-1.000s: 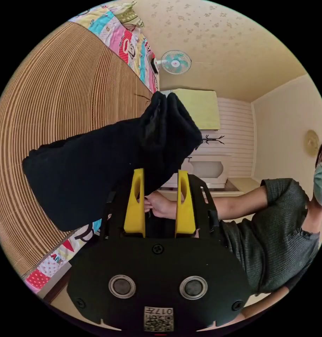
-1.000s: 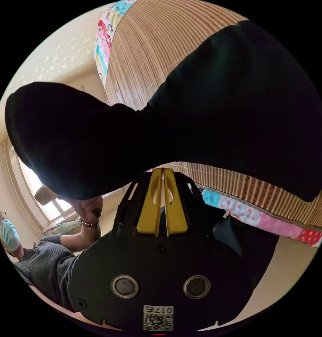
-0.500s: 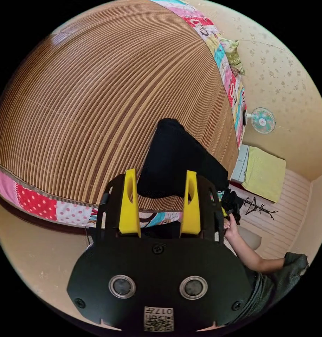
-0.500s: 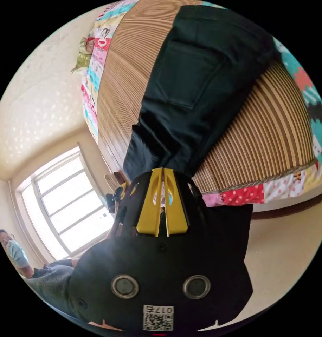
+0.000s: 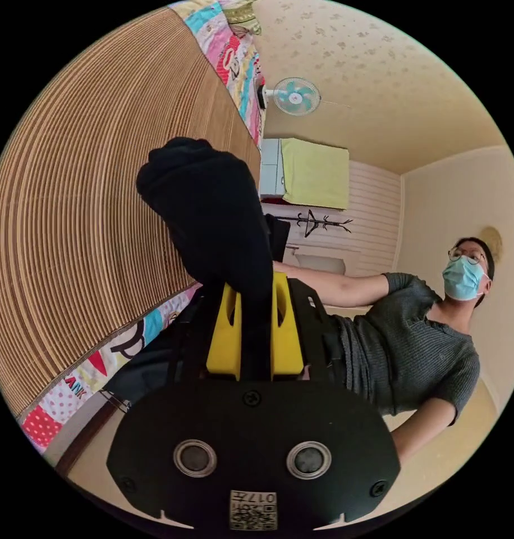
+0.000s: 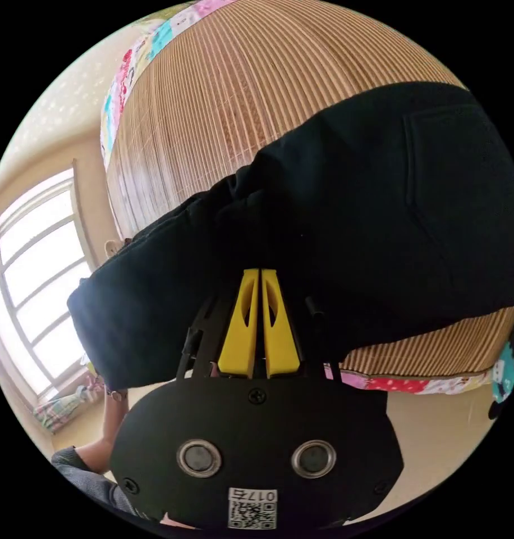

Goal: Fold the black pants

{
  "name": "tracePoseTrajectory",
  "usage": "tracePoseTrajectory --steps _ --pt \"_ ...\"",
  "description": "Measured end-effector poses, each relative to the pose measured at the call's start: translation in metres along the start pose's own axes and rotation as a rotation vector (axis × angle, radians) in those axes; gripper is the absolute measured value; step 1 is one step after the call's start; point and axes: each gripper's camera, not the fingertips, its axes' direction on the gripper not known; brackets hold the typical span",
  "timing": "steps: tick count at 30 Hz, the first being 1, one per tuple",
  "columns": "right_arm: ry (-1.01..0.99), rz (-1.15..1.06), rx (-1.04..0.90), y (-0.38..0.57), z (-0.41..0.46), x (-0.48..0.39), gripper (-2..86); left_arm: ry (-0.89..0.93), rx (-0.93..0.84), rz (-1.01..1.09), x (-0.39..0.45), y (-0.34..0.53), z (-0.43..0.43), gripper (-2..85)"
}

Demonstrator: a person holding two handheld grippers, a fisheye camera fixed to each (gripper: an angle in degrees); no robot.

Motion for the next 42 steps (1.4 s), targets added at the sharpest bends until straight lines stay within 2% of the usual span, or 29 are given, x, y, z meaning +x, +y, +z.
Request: tracePoseTrajectory --steps 3,5,7,8,12,15,19,22,24,26,28,31,34,38,42 --pt "-0.164 -0.125 -0.089 0.011 0.024 -0.027 0.5 -0.092 0.034 0.065 0.060 -0.018 0.023 8.3" --pt "-0.337 -0.215 -0.269 0.015 0.044 -0.046 0.6 -0.181 0.029 0.100 0.091 -0.034 0.043 8.7" --pt "-0.419 -0.244 -0.360 0.016 0.045 -0.049 0.6 -0.249 0.010 0.107 0.111 -0.057 0.070 9.6" --pt "-0.394 -0.259 -0.367 0.018 0.034 -0.047 0.6 -0.278 -0.006 0.112 0.117 -0.073 0.092 10.7" --pt "-0.214 -0.167 -0.316 0.019 -0.019 0.003 0.6 -0.300 -0.176 0.019 0.085 -0.116 0.186 13.4" --pt "-0.107 -0.006 -0.284 0.028 -0.069 0.075 0.7 -0.310 -0.138 -0.088 0.053 -0.110 0.199 13.5" --pt "-0.285 0.123 -0.289 0.050 -0.113 0.154 1.9 -0.508 -0.009 -0.275 0.015 -0.085 0.164 13.6" --pt "-0.452 0.073 -0.132 0.063 -0.143 0.173 5.0 -0.675 0.160 -0.431 -0.005 -0.051 0.115 16.4" --pt "-0.546 0.014 -0.004 0.066 -0.162 0.173 12.5 -0.715 0.231 -0.528 -0.024 -0.026 0.089 19.7" --pt "-0.569 -0.068 0.096 0.057 -0.178 0.162 18.5 -0.666 0.262 -0.560 -0.043 -0.013 0.080 22.6" --pt "-0.471 -0.141 0.110 0.042 -0.182 0.146 20.9 -0.626 0.275 -0.575 -0.063 -0.005 0.077 23.0" --pt "-0.341 -0.264 0.033 0.010 -0.167 0.118 23.5 -0.502 0.296 -0.612 -0.100 0.003 0.077 23.0" --pt "-0.354 -0.305 -0.077 -0.019 -0.142 0.103 27.0 -0.397 0.289 -0.634 -0.132 0.010 0.078 23.6" --pt "-0.280 -0.315 -0.269 -0.041 -0.101 0.093 25.7 -0.209 0.318 -0.615 -0.160 0.020 0.075 23.1" --pt "-0.249 -0.314 -0.267 -0.039 -0.089 0.099 22.3 -0.098 0.307 -0.626 -0.177 0.026 0.066 23.1"
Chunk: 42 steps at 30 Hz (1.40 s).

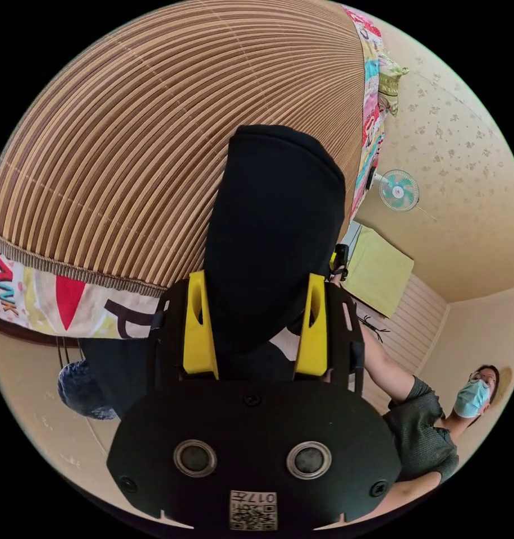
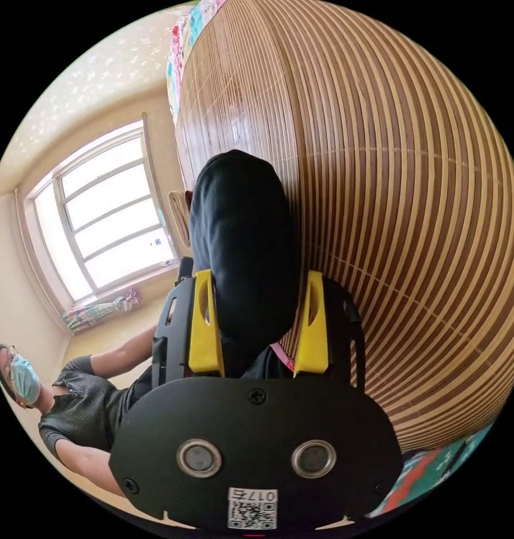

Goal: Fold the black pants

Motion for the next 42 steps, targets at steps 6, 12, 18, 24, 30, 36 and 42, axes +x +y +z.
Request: tracePoseTrajectory --steps 6,12,18,24,30,36,42 --pt "-0.215 -0.033 -0.182 0.019 0.049 0.020 20.4 -0.007 -0.071 0.006 -0.012 -0.015 -0.022 22.9" --pt "-0.104 0.002 -0.037 0.041 0.084 0.016 15.7 -0.038 -0.161 0.042 -0.023 -0.026 -0.037 20.5" --pt "-0.169 -0.101 0.116 0.058 0.102 -0.021 6.7 0.016 -0.242 0.147 -0.028 -0.023 -0.071 12.4" --pt "-0.093 -0.389 0.077 0.028 0.164 -0.134 4.0 -0.030 -0.164 0.242 -0.027 -0.005 -0.152 10.6" --pt "-0.089 -0.690 -0.122 -0.030 0.267 -0.270 4.6 0.128 0.085 0.290 -0.053 0.046 -0.320 10.3" --pt "-0.191 -0.891 -0.304 -0.095 0.404 -0.415 5.4 0.159 0.519 0.348 -0.080 0.147 -0.538 10.5" --pt "-0.071 -0.819 -0.516 -0.170 0.572 -0.519 7.5 0.107 0.840 0.172 -0.138 0.185 -0.654 10.7"
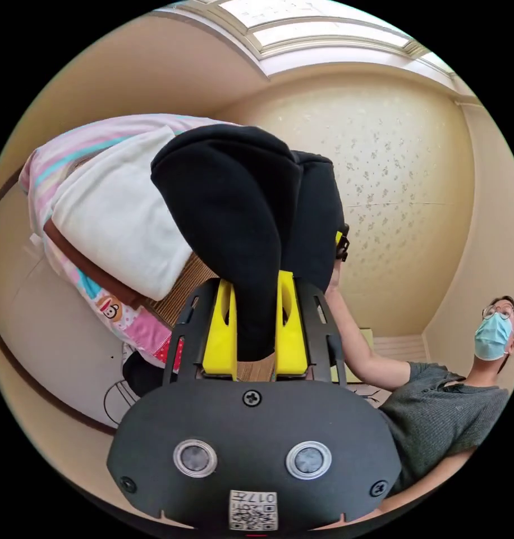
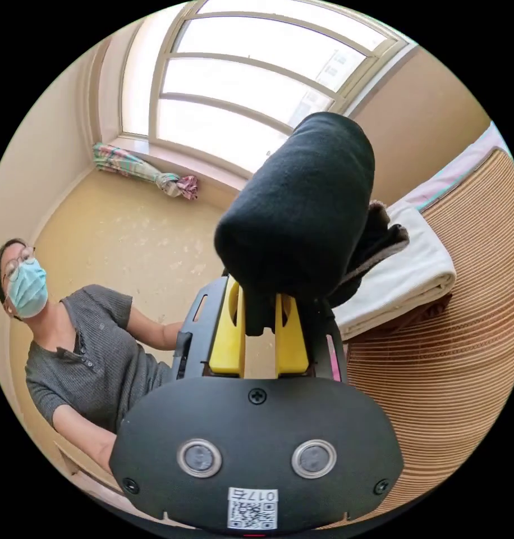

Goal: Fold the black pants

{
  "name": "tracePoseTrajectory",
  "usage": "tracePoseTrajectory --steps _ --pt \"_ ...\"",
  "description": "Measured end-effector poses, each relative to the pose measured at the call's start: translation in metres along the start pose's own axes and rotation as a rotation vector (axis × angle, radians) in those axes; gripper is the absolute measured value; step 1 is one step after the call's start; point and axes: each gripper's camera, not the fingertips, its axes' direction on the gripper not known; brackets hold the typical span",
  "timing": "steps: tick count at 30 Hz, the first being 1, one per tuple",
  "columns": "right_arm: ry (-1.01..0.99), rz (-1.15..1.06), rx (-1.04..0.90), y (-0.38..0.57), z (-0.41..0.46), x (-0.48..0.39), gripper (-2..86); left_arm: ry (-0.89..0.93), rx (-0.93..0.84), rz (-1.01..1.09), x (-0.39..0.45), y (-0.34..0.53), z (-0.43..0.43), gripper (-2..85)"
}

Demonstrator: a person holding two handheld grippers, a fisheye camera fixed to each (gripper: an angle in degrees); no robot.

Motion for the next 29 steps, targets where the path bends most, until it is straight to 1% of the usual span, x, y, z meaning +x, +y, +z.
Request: tracePoseTrajectory --steps 2,3,4,5,6,8,9,10,12,13,14,15,16,17,18,19,20,21,22,23,24,25,26,28,29 --pt "0.195 0.279 -0.034 -0.036 0.032 0.035 8.8 -0.022 0.035 -0.098 -0.036 -0.010 0.000 11.0" --pt "0.251 0.339 -0.034 -0.040 0.037 0.042 9.1 -0.045 0.046 -0.204 -0.065 -0.014 0.008 11.2" --pt "0.359 0.429 -0.039 -0.042 0.043 0.052 8.2 -0.061 0.053 -0.263 -0.080 -0.014 0.012 11.4" --pt "0.421 0.475 -0.037 -0.038 0.046 0.058 6.2 -0.102 0.058 -0.365 -0.108 -0.013 0.023 11.8" --pt "0.434 0.490 -0.031 -0.033 0.046 0.060 4.7 -0.089 0.065 -0.439 -0.131 -0.011 0.031 12.5" --pt "0.403 0.483 -0.022 0.001 0.043 0.061 2.2 0.009 0.117 -0.488 -0.151 -0.006 0.034 13.5" --pt "0.391 0.472 -0.022 0.013 0.041 0.061 2.0 0.013 0.137 -0.464 -0.153 -0.005 0.032 13.7" --pt "0.375 0.461 -0.018 0.045 0.036 0.059 1.7 -0.006 0.137 -0.441 -0.152 -0.005 0.031 13.8" --pt "0.344 0.529 -0.004 0.105 0.024 0.059 1.3 -0.059 0.117 -0.344 -0.148 -0.005 0.024 15.1" --pt "0.288 0.612 0.030 0.153 0.015 0.059 1.1 -0.060 0.114 -0.326 -0.149 -0.005 0.021 15.5" --pt "0.212 0.705 0.102 0.209 0.003 0.057 0.9 -0.050 0.108 -0.303 -0.153 -0.001 0.015 16.5" --pt "0.179 0.747 0.149 0.237 -0.003 0.053 0.9 -0.052 0.122 -0.309 -0.159 0.007 0.005 17.7" --pt "0.140 0.831 0.259 0.294 -0.016 0.041 0.8 -0.065 0.129 -0.319 -0.163 0.011 -0.001 18.1" --pt "0.142 0.926 0.383 0.351 -0.029 0.023 0.7 -0.093 0.144 -0.337 -0.172 0.022 -0.013 18.8" --pt "0.151 0.974 0.455 0.379 -0.035 0.012 0.6 -0.095 0.172 -0.357 -0.183 0.035 -0.025 17.9" --pt "0.166 1.056 0.624 0.435 -0.046 -0.016 0.5 -0.103 0.186 -0.390 -0.191 0.042 -0.030 17.4" --pt "0.173 1.108 0.805 0.486 -0.053 -0.047 0.5 -0.123 0.206 -0.503 -0.211 0.062 -0.039 11.7" --pt "0.177 1.124 0.895 0.509 -0.054 -0.064 0.5 -0.119 0.214 -0.642 -0.233 0.084 -0.044 7.8" --pt "0.194 1.150 1.066 0.552 -0.052 -0.096 0.4 -0.111 0.215 -0.719 -0.245 0.097 -0.047 6.8" --pt "0.216 1.180 1.208 0.588 -0.045 -0.127 0.4 -0.104 0.207 -0.881 -0.265 0.123 -0.050 5.6" --pt "0.226 1.200 1.266 0.605 -0.041 -0.141 0.4 -0.112 0.190 -1.017 -0.277 0.147 -0.052 5.4" --pt "0.241 1.246 1.343 0.632 -0.030 -0.165 0.4 -0.120 0.184 -1.066 -0.279 0.156 -0.053 5.1" --pt "0.256 1.303 1.377 0.653 -0.019 -0.185 0.4 -0.152 0.176 -1.139 -0.278 0.169 -0.054 4.4" --pt "0.301 1.395 1.372 0.676 -0.004 -0.210 0.4 -0.184 0.140 -1.174 -0.271 0.174 -0.046 0.4" --pt "0.338 1.440 1.351 0.686 0.006 -0.224 0.4 -0.176 0.076 -1.160 -0.268 0.168 -0.032 -0.2"
